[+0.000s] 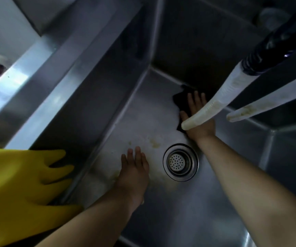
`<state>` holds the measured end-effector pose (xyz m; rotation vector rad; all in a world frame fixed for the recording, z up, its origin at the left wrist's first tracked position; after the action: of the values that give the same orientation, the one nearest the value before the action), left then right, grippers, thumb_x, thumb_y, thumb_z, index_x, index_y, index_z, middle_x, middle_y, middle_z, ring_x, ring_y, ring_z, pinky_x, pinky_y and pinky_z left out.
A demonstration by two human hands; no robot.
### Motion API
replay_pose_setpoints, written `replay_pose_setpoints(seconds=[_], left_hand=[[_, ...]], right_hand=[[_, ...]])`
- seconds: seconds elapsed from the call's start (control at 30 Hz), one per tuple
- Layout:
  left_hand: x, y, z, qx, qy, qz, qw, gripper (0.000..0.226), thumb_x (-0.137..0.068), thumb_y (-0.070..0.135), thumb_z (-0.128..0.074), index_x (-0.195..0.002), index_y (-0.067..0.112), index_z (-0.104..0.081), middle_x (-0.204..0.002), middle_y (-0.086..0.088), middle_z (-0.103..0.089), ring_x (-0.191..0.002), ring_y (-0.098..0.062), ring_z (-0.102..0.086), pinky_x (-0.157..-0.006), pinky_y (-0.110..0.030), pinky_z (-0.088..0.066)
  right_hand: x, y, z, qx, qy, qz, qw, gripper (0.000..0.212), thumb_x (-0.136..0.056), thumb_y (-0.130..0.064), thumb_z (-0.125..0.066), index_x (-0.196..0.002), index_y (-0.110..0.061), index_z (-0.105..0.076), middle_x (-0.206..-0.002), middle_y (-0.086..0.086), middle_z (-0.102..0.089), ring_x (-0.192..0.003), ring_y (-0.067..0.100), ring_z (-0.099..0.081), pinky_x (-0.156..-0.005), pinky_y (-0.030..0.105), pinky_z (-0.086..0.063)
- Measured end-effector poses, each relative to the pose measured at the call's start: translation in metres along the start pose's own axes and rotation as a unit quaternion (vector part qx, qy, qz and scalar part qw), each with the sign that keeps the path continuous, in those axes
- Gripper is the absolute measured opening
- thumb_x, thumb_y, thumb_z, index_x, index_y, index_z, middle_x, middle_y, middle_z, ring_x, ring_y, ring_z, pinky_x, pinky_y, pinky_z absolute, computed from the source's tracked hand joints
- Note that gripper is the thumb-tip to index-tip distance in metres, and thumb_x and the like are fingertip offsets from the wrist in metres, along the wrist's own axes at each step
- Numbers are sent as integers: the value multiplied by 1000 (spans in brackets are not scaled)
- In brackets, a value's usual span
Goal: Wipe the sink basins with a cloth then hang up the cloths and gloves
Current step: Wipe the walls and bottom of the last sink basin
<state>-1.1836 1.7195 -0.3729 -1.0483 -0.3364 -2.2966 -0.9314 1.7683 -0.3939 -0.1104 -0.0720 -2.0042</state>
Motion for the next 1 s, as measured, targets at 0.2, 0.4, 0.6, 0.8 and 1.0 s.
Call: replay_pose_setpoints(seconds=[0.2, 0.4, 0.6, 0.8, 1.0], left_hand=[[-5, 1, -4, 11, 16, -5, 1000, 121, -77, 42, -71, -139, -15, 16, -144, -41, 21, -133, -61, 7, -110, -64, -6], [-11, 2, -6, 17, 28, -6, 999, 105, -86, 34, -62, -139, -16, 14, -144, -42, 19, -132, -62, 7, -109, -67, -5], [-11, 1, -8, 14, 25, 3, 1000, 118, -76, 34, -72, -140, -15, 13, -145, -41, 20, -134, -60, 7, -108, -66, -3], [-10, 1, -7, -14, 2, 4, 1000, 129, -71, 46, -76, -141, -12, 15, -146, -38, 20, -135, -58, 6, -111, -64, -5], [5, -1, 9, -20, -27, 12, 999, 127, -73, 46, -75, -142, -11, 16, -149, -35, 19, -138, -54, 5, -113, -59, -9]], right_hand=[[0, -25, 4, -42, 9, -143, 989, 74, -90, -54, -15, -151, -12, -10, -157, 16, -10, -145, 31, -3, -114, 39, 14], [-26, -68, 9, -40, -2, -189, 981, 77, -95, -47, -32, -150, -6, 1, -155, 26, 8, -143, 38, 11, -115, 52, 6], [-46, -100, 8, 7, 5, 24, 1000, 71, -96, -50, -26, -151, -13, -2, -158, 16, 3, -145, 33, 8, -116, 50, 5], [-27, -101, -4, -1, 13, 125, 992, 67, -95, -51, -26, -151, -21, -8, -159, 7, -4, -146, 25, 4, -116, 44, 9], [39, -104, -10, -32, -34, 147, 988, 67, -96, -48, -31, -152, -21, -8, -159, 5, -1, -146, 24, 6, -117, 44, 6]])
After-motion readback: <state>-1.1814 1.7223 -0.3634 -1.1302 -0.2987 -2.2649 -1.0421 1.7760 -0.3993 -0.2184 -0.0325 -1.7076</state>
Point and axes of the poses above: each hand's wrist, its own x-axis away from the middle knuckle, its own z-axis out of the back of the hand, y = z × x, the point moved 4 cm from there along -x, towards the middle knuckle
